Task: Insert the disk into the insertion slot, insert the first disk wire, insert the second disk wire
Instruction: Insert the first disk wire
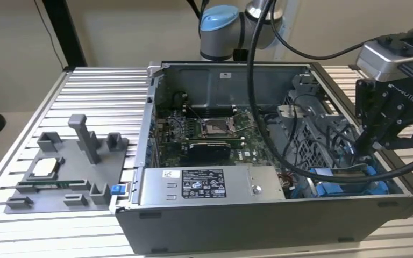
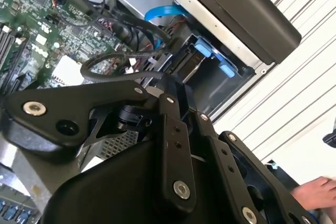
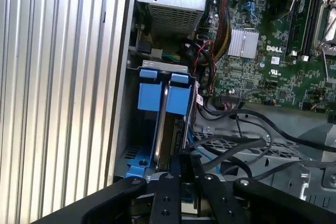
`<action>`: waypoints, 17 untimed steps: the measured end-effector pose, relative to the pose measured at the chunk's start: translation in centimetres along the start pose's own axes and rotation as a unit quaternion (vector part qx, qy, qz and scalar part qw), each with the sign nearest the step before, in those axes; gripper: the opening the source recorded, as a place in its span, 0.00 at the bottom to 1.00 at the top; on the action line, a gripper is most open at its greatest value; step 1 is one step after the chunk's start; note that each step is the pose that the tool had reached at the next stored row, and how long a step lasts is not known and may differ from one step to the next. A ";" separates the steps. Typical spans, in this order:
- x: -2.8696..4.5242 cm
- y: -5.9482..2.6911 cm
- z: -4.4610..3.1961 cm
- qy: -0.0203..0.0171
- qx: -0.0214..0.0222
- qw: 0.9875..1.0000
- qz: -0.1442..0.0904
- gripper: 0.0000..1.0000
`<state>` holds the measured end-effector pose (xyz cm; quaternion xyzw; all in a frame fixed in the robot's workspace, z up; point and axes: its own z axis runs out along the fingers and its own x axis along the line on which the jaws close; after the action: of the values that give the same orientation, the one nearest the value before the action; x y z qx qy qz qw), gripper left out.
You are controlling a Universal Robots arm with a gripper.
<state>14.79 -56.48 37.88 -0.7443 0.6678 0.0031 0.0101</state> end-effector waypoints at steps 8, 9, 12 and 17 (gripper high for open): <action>0.69 0.03 0.74 -0.001 -0.011 1.000 0.008 0.00; 0.74 0.01 0.85 -0.001 -0.012 1.000 0.009 0.00; 0.84 -0.06 1.23 -0.001 -0.015 1.000 0.012 0.00; 0.89 -0.16 1.81 -0.002 -0.021 1.000 0.018 0.00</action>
<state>15.06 -57.32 36.06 -0.7324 0.6806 0.0186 -0.0040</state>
